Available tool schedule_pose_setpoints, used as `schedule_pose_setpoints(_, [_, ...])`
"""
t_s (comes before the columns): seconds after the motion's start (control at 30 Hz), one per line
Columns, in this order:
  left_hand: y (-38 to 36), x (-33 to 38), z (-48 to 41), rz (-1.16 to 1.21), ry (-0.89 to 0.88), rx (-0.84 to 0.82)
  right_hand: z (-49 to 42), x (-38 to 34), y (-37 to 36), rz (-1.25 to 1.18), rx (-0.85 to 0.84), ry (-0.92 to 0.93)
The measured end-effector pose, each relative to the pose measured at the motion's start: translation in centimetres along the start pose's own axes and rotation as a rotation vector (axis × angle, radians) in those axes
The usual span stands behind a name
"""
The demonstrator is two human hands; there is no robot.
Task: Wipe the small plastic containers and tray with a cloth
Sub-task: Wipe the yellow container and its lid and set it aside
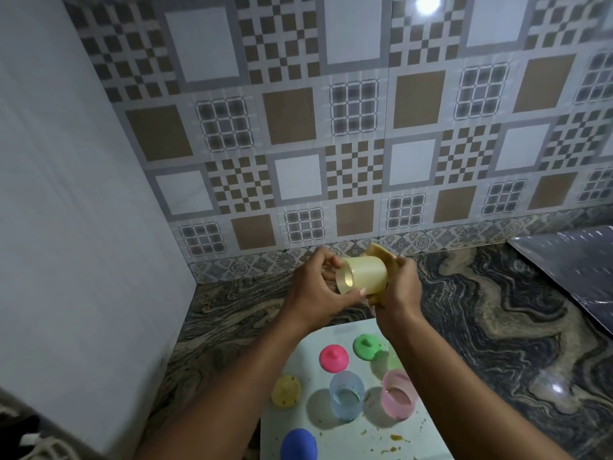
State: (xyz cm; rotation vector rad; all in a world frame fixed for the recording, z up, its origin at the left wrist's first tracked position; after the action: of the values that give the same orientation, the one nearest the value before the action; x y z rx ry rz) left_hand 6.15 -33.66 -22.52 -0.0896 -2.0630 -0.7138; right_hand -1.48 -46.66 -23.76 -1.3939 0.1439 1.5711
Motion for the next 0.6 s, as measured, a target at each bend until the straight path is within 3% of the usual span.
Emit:
schedule_pose_setpoints(0.17, [-0.2, -0.4, -0.1, -0.001, 0.015, -0.07, 0.4, -0.2, -1.2, 0.27, -0.065, 0.224])
schedule_pose_setpoints(0.37, [-0.1, 1.2, 0.5, -0.364, -0.36, -0.055, 0.6, -1.0, -1.4, 0.313, -0.074, 0.182])
schedule_pose_setpoints(0.43, [-0.1, 0.7, 0.6, -0.325, -0.265, -0.055, 0.5, -1.2, -1.5, 0.329, -0.105, 0.179])
schedule_pose_setpoints(0.53, [-0.1, -0.5, 0.9, -0.04, 0.12, -0.075, 0.2, -1.2, -1.3, 0.355, -0.126, 0.222])
schedule_pose_setpoints(0.6, [-0.8, -1.0, 1.3, 0.091, 0.191, -0.075, 0.3, -1.2, -1.4, 0.397, -0.148, 0.276])
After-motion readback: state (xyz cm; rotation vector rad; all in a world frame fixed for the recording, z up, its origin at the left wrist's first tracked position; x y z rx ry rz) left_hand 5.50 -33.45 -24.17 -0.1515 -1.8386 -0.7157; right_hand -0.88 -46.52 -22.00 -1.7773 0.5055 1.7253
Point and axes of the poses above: each hand's wrist, its own z-axis away from the middle knuckle, its own y-axis out of the back of the hand, x = y × z, the point moved 4 cm from there along -z, towards the middle knuckle, and after that the axes turned 1 degree about -y, right-handed, at the moved point
